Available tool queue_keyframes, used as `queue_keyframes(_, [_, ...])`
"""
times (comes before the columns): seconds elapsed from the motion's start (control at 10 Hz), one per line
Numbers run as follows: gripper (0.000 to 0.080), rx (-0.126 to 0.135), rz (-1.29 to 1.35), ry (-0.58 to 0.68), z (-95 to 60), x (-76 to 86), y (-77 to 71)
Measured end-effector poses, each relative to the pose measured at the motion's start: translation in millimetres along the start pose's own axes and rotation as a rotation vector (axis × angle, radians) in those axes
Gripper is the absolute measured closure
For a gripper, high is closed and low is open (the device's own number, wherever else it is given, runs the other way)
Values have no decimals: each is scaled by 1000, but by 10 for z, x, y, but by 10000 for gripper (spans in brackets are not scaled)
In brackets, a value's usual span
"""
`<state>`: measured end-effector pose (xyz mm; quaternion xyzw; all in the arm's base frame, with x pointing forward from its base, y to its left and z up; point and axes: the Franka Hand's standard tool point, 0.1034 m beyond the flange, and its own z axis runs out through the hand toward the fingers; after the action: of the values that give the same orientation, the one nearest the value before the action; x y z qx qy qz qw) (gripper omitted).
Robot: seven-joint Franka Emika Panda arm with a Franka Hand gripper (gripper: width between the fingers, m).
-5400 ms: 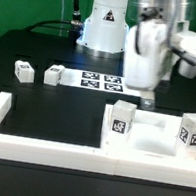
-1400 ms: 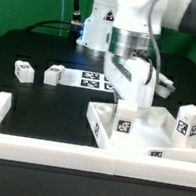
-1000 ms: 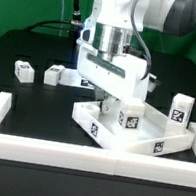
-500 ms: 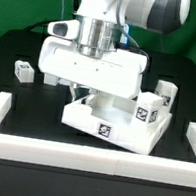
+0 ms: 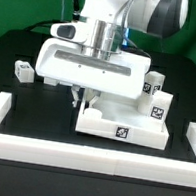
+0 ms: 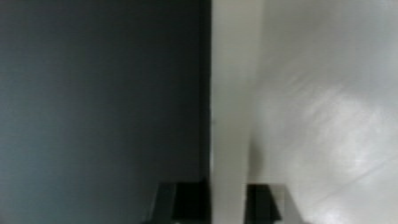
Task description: Assemble square table
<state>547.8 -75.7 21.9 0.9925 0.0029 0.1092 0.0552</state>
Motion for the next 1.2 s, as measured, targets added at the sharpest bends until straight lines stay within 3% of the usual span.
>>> queue_keyframes(0.1, [737, -4, -256, 24, 3, 278, 69])
queue_keyframes(0.3, [736, -9, -514, 56, -46, 705, -53])
queue_keyframes(0.5, [736, -23, -592, 64, -33, 688, 1])
queue_keyframes(0.7, [735, -33, -693, 72, -48, 745, -38])
queue_keyframes(0.8, [727, -58, -816, 128, -25, 952, -296])
queue_keyframes(0.9, [727, -64, -926, 146, 16, 1066, -519])
queue_keyframes(1.0, [715, -78, -1040, 156, 33, 1123, -635])
queue_keyframes(1.2, [712, -89, -1102, 155, 7, 1139, -554])
